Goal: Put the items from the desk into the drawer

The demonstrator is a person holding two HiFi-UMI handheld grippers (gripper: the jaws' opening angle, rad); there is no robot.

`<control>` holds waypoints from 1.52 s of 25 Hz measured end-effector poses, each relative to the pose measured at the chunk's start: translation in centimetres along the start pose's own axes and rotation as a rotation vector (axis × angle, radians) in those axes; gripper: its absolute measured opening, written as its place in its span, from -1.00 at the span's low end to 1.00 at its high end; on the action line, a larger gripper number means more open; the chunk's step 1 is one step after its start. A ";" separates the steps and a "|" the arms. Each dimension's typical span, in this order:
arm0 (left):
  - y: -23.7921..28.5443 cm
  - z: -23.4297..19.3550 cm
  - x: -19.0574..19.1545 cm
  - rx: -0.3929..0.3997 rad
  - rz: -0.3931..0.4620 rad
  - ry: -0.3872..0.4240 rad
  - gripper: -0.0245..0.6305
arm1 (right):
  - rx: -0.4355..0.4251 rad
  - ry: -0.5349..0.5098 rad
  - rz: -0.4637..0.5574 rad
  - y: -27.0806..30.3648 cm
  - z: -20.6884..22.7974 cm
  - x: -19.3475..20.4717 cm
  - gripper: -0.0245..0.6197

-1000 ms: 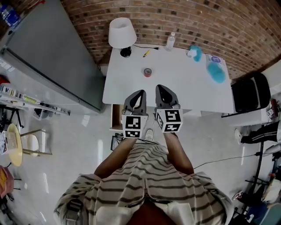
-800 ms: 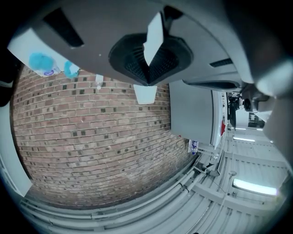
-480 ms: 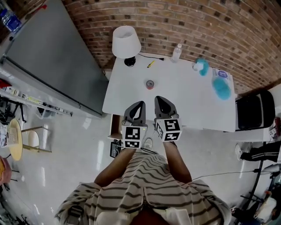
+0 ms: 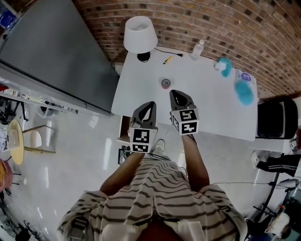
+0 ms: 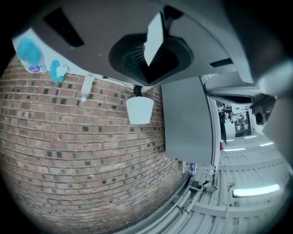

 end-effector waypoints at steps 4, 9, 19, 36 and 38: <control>0.8 -1.0 0.3 -0.002 -0.012 -0.008 -0.90 | -0.068 -0.020 -0.107 2.9 0.8 1.1 -0.89; 2.0 -1.9 0.8 -0.003 -0.037 -0.021 -0.90 | -0.120 -0.107 -0.197 6.8 2.1 2.4 -0.89; 2.2 -1.7 2.5 0.009 -0.094 -0.001 -0.90 | -0.233 -0.460 -0.389 13.4 2.7 6.6 -0.88; 2.9 -3.2 3.7 -0.003 -0.115 -0.026 -0.90 | -0.616 -1.018 -0.626 21.1 1.7 17.5 -0.55; 3.1 -3.3 4.0 -0.005 -0.124 -0.027 -0.90 | -0.645 -1.046 -0.642 21.8 1.8 18.0 -0.50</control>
Point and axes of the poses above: the fingertips, and each gripper's own axes: y forward along the fingers, z to its right, x out of its underside, the point moved 5 cm from there along -y, backward along the fingers, and after that the axes turned 10 degrees about -y, right-handed, at the moved point
